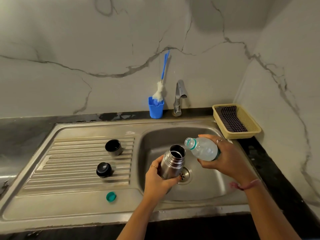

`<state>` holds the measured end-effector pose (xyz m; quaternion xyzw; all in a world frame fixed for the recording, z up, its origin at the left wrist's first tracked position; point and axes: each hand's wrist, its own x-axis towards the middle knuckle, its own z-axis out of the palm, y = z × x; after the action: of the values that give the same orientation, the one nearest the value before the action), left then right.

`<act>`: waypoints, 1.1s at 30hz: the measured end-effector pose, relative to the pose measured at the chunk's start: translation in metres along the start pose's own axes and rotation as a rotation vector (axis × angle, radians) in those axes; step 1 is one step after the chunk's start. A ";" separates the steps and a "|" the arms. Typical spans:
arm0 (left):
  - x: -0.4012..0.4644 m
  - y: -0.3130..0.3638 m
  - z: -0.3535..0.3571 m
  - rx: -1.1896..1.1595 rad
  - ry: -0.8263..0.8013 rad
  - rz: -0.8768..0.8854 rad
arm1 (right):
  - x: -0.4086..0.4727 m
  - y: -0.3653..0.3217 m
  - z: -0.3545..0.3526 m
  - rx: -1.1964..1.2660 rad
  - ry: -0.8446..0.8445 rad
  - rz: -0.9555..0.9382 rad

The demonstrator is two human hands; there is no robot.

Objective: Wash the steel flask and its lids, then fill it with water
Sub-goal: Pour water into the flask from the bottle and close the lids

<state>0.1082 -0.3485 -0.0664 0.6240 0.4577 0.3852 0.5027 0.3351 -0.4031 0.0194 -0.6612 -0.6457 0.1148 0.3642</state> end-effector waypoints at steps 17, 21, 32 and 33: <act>0.004 -0.011 0.002 -0.013 -0.001 -0.028 | 0.023 0.013 0.001 -0.500 0.013 -0.249; 0.004 -0.012 0.002 -0.013 0.013 -0.028 | 0.025 0.014 0.000 -0.555 0.039 -0.273; 0.005 -0.012 0.003 0.001 0.020 -0.019 | 0.030 0.012 -0.007 -0.639 0.071 -0.284; 0.005 -0.012 0.003 0.005 0.023 -0.020 | 0.031 0.012 -0.008 -0.640 0.076 -0.292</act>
<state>0.1106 -0.3434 -0.0788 0.6163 0.4704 0.3862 0.4997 0.3533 -0.3758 0.0270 -0.6464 -0.7227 -0.1714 0.1747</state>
